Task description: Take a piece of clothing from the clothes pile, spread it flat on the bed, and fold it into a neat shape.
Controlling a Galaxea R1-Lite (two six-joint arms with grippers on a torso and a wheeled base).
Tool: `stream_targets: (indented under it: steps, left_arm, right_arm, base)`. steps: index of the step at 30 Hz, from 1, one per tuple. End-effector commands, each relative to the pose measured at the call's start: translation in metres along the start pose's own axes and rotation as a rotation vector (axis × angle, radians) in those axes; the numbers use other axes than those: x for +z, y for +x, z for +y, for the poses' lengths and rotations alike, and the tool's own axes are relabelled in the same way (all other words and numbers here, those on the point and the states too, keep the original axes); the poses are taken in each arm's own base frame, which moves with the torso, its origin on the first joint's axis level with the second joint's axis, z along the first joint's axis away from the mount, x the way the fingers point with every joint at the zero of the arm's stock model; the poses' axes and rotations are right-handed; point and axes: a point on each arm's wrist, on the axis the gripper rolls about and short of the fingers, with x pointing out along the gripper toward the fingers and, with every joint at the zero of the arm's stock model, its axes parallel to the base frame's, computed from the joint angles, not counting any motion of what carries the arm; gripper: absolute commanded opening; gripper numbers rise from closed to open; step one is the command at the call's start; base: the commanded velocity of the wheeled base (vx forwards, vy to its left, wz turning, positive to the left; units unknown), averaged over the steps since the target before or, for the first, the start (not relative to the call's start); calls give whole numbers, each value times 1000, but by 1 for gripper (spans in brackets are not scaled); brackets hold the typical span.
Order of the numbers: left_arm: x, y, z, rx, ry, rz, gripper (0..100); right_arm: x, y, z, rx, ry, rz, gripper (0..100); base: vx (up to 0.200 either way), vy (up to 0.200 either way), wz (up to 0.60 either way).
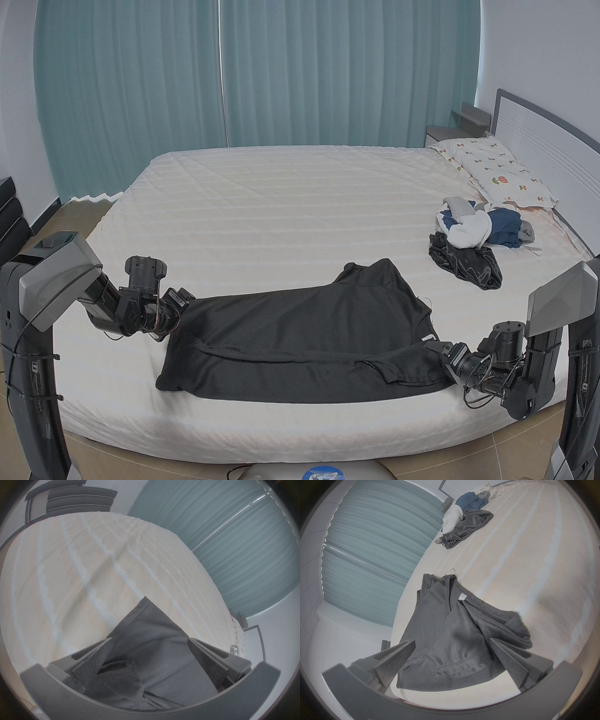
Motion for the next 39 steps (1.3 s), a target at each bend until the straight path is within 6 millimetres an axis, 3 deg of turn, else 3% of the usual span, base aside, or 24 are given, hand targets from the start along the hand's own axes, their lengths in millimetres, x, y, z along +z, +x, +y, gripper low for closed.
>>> stream_targets:
  steps: [1, 5, 10, 17, 39]
  left_arm:
    - [2, -6, 4, -28, -4, 43, 100]
    - [6, -16, 2, -110, -7, 134, 100]
    - [2, -18, 16, -174, 153, 242, 100]
    - [-4, -4, 22, -204, 235, 210, 100]
    - [-17, 2, 37, -214, 329, 183, 100]
  right_arm:
    - [1, 0, 1, 8, -2, -7, 100]
    - [1, 0, 0, 8, -1, -8, 100]
    - [1, 1, 1, 10, -3, -8, 100]
    - [-1, 3, -1, 4, -3, 0, 100]
    - [-1, 1, 0, 6, -5, -2, 100]
  base:
    - [0, 0, 0]
    - [0, 0, 0]
    - [0, 0, 0]
    - [0, 0, 0]
    - [0, 0, 0]
